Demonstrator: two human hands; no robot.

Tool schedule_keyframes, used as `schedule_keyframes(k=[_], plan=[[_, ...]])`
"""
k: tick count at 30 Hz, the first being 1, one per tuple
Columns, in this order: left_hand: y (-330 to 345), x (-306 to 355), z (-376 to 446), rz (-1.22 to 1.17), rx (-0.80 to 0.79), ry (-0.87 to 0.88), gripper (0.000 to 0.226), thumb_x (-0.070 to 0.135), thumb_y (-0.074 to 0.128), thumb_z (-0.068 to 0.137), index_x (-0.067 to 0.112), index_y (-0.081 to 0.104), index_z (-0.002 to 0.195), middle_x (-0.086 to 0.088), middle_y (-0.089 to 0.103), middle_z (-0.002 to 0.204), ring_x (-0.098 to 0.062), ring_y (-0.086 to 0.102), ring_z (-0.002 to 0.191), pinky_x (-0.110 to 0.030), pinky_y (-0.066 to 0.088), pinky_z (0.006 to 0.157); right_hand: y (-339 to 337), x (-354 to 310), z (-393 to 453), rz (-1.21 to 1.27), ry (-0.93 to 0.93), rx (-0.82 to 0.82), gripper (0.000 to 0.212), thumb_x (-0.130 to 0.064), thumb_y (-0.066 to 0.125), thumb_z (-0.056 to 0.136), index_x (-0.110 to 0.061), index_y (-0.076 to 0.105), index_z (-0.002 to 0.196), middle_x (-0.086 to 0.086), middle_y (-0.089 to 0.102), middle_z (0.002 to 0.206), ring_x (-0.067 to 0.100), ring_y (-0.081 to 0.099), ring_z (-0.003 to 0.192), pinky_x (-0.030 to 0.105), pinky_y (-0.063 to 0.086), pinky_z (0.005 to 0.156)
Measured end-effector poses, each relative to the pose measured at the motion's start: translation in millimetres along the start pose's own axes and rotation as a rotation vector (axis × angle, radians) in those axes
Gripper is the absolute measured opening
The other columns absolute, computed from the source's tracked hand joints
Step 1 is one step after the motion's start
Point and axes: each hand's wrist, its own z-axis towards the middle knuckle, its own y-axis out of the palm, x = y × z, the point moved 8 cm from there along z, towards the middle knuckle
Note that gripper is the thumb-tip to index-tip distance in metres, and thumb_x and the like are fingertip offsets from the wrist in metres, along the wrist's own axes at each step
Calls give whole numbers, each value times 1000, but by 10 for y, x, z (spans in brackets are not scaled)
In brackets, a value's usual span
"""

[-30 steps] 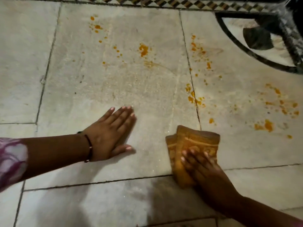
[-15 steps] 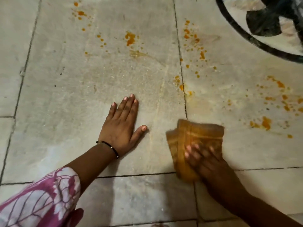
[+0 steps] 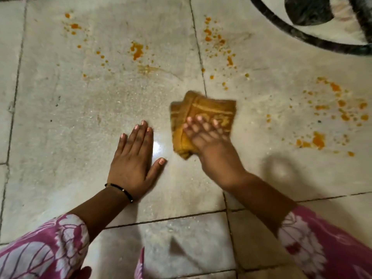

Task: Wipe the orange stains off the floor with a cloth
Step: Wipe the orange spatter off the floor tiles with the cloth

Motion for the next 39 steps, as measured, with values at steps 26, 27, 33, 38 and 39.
schedule_keyframes(k=[26, 27, 33, 38, 39], plan=[[21, 12, -4, -3, 31, -14, 75, 54, 27, 92, 5, 21, 148, -11, 15, 156, -23, 13, 145, -43, 9, 117, -208, 467, -800, 9, -61, -112, 68, -1, 48, 76, -14, 35, 142, 5, 37, 147, 19, 26, 139, 37, 9, 115], [23, 15, -6, 3, 22, -15, 75, 53, 26, 92, 4, 20, 148, -11, 13, 157, -23, 12, 145, -42, 8, 117, -253, 612, -774, 21, 13, -105, 69, -2, 49, 75, -14, 35, 142, 6, 38, 146, 18, 25, 139, 37, 9, 115], [34, 4, -3, -5, -5, -8, 76, 55, 22, 92, 5, 17, 149, -11, 12, 157, -23, 11, 145, -41, 5, 117, -237, 599, 205, 63, 226, 39, 57, -4, 54, 81, -10, 47, 138, 10, 45, 144, 31, 33, 138, 44, 13, 113], [29, -8, -9, -23, 25, -16, 76, 57, 23, 91, 6, 22, 148, -11, 17, 156, -22, 15, 144, -41, 7, 117, 46, -95, 101, -8, -170, -137, 79, 3, 66, 74, -17, 38, 144, 2, 37, 150, 20, 24, 141, 37, 8, 114], [27, -14, -9, -29, 32, -18, 76, 57, 23, 91, 6, 22, 148, -11, 18, 156, -23, 15, 144, -40, 7, 116, 40, -117, -117, -28, -235, -172, 81, 2, 67, 71, -17, 37, 144, 2, 38, 149, 18, 24, 140, 38, 11, 113]])
